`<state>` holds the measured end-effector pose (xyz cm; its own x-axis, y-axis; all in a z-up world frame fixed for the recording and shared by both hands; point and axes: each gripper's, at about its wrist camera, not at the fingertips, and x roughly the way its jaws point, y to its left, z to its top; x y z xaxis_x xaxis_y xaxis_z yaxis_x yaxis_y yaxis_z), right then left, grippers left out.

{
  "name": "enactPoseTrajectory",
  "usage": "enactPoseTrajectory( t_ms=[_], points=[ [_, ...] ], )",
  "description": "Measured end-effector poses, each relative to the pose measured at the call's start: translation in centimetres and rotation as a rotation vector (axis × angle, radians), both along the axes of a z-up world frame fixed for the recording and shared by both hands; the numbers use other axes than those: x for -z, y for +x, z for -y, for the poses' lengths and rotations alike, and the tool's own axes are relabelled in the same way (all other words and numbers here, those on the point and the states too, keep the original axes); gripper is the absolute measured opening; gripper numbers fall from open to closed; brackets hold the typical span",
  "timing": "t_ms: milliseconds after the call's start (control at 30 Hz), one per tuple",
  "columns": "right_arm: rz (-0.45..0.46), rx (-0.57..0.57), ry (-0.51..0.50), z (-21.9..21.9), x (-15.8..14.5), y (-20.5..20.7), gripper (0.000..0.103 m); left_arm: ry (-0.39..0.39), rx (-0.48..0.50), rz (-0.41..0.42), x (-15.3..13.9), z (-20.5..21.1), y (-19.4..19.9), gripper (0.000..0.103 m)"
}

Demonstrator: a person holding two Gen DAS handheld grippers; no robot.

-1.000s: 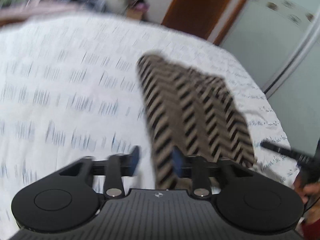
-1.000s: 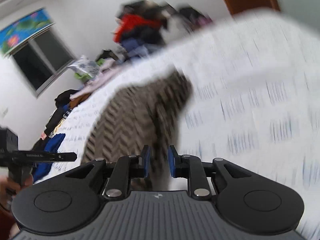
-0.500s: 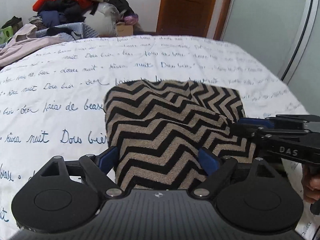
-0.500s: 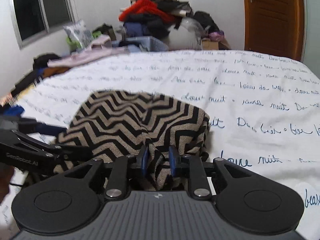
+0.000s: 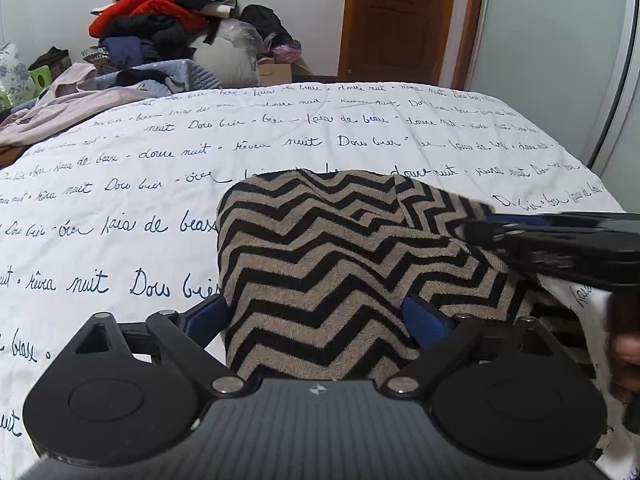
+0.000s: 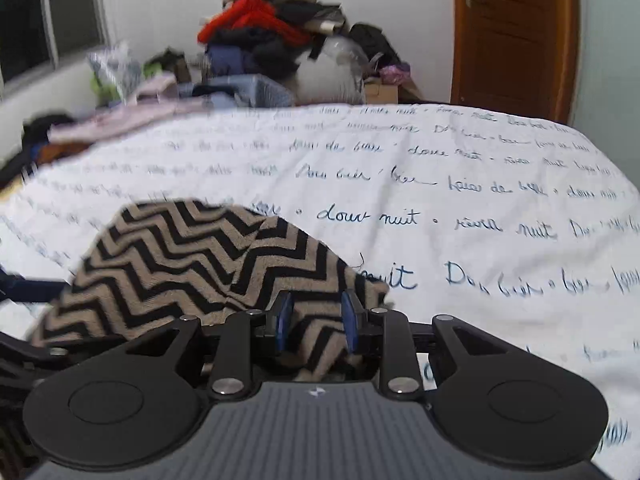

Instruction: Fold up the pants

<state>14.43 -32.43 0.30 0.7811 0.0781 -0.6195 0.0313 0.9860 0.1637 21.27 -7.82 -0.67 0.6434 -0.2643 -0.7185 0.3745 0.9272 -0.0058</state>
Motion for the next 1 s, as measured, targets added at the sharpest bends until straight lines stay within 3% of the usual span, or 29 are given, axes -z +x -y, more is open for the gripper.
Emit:
enactPoseTrajectory(
  t_ms=[133, 267, 333, 400, 767, 1000],
  points=[
    [0.075, -0.014, 0.062, -0.2, -1.5, -4.0, 0.029, -0.009, -0.018, -0.002, 0.0, -0.2, -0.2, 0.096],
    [0.047, -0.081, -0.005, -2.4, -1.3, -5.6, 0.052, -0.013, -0.042, 0.009, 0.3, -0.2, -0.6, 0.099],
    [0.016, -0.078, -0.058, -3.1, -0.2, -5.1, 0.052, -0.016, -0.05, 0.005, 0.5, -0.1, -0.8, 0.1],
    [0.002, -0.054, -0.021, -2.9, 0.2, -4.9, 0.053, -0.016, -0.053, 0.004, 0.5, -0.2, -1.0, 0.1],
    [0.05, -0.017, 0.01, -2.6, -1.8, -9.6, 0.053, -0.02, -0.077, 0.021, -0.3, -0.8, -4.2, 0.1],
    [0.066, -0.044, 0.005, -4.0, -2.4, -12.7, 0.063, -0.009, -0.092, 0.018, -0.5, -1.2, -7.1, 0.099]
  ],
)
